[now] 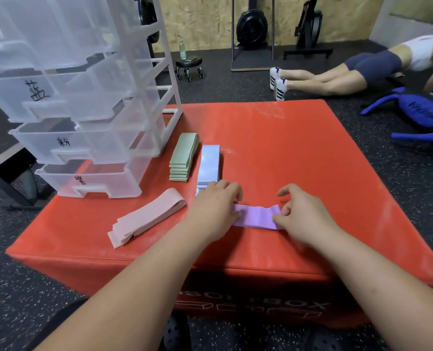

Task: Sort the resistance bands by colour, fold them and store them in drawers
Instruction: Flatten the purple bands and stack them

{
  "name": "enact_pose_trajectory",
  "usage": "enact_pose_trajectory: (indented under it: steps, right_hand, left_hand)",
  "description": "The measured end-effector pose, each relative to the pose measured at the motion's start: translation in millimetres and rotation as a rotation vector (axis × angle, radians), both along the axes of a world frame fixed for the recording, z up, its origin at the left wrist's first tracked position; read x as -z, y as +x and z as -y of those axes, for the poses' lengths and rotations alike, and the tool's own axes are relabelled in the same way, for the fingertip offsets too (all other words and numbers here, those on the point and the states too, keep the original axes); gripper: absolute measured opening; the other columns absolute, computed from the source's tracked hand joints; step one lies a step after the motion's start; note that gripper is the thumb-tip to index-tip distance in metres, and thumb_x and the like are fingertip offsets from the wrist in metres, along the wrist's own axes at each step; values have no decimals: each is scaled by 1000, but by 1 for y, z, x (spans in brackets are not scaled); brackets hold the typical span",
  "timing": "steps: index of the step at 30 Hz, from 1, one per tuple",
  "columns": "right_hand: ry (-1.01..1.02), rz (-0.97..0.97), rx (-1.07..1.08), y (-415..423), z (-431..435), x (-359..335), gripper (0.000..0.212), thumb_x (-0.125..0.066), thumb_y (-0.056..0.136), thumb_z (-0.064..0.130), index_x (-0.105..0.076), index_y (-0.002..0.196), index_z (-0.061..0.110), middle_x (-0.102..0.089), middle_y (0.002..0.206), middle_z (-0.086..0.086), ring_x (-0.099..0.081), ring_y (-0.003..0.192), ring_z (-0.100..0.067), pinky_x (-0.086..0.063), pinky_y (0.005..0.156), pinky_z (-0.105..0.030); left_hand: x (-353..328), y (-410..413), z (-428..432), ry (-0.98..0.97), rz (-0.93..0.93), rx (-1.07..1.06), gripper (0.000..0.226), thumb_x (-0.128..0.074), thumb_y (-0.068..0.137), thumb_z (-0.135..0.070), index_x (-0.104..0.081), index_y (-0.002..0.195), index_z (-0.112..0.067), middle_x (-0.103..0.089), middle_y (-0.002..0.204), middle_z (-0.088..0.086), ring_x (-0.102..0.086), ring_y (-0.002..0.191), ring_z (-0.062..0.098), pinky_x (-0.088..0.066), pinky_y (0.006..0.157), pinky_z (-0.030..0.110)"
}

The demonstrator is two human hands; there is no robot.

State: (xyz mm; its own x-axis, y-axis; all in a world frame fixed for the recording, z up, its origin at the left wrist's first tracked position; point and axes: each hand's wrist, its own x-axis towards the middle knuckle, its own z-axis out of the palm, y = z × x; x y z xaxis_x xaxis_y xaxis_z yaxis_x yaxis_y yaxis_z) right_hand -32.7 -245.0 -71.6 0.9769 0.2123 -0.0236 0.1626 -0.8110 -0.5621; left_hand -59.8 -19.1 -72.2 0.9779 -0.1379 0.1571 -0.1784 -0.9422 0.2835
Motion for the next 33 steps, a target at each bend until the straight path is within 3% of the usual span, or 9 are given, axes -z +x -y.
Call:
enact_pose_trajectory:
  steps: [3, 6, 9, 12, 16, 21, 24, 27, 33]
  right_hand:
    - [125, 182, -179, -4, -4, -21, 48, -73, 78, 11, -57, 120, 30, -63, 77, 8, -61, 74, -14, -53, 74, -42]
    - [259, 288, -339, -7, -8, -42, 51, -73, 81, 6, -59, 123, 31, -60, 89, 10, -61, 82, -12, -53, 75, -29]
    - [362, 365, -299, -5, -9, -53, 49, -72, 84, 3, -61, 123, 31, -61, 93, 6, -62, 85, -14, -51, 77, -26]
    - [515, 301, -143, 5, -10, -49, 44, -72, 88, 3, -62, 121, 31, -63, 90, 2, -59, 75, -15, -50, 73, -26]
    - [633, 105, -31, 18, -25, -28, 41, -75, 88, 2, -64, 119, 26, -65, 90, -1, -61, 65, -19, -55, 73, -42]
    - [487, 14, -73, 18, -68, -2, 40, -80, 82, -1, -67, 110, 25, -69, 91, 1, -65, 65, -19, -56, 75, -37]
    - [171, 140, -157, 14, -79, 13, 36, -82, 81, 12, -69, 109, 30, -68, 95, 6, -67, 78, -15, -56, 83, -36]
    - [-98, 290, -160, 6, -80, 16, 27, -80, 84, 30, -69, 109, 33, -63, 104, 4, -59, 100, -23, -52, 86, -39]
    - [-82, 264, -79, -2, -73, 4, 26, -77, 89, 39, -70, 114, 33, -61, 114, -1, -60, 110, -29, -51, 93, -39]
  left_hand:
    - [0, -6, -2, -200, -48, 56, 52, -75, 85, -18, -52, 131, -28, -66, 125, -11, -61, 111, 17, -50, 92, 38]
    - [-3, -12, -4, -393, -121, 98, 44, -77, 85, -18, -54, 121, -28, -72, 102, -11, -63, 85, 13, -53, 78, 37]
    - [-11, -15, -11, -607, -136, 116, 32, -82, 87, -18, -60, 108, -25, -71, 91, -3, -67, 82, 15, -55, 77, 37]
    - [-24, -23, -21, -761, -175, 86, 32, -84, 88, -17, -61, 109, -23, -70, 86, 4, -61, 74, 15, -51, 70, 37]
    - [-31, -39, -42, -853, -257, -45, 32, -85, 88, -16, -64, 112, -20, -68, 83, 1, -59, 71, 15, -48, 69, 33]
    - [-16, -53, -71, -618, -286, -213, 32, -88, 82, -20, -64, 104, -22, -68, 85, 0, -66, 74, 18, -60, 78, 40]
    - [-9, -55, -74, -327, -274, -210, 31, -81, 85, -27, -62, 109, -24, -72, 93, -1, -69, 90, 22, -58, 81, 36]
    - [-6, -55, -68, -58, -142, -181, 35, -73, 87, -33, -60, 118, -23, -64, 110, 5, -61, 112, 28, -55, 88, 44]
    - [-19, -65, -62, 14, -39, -197, 42, -69, 89, -34, -59, 129, -26, -60, 119, 2, -51, 121, 28, -51, 94, 45]
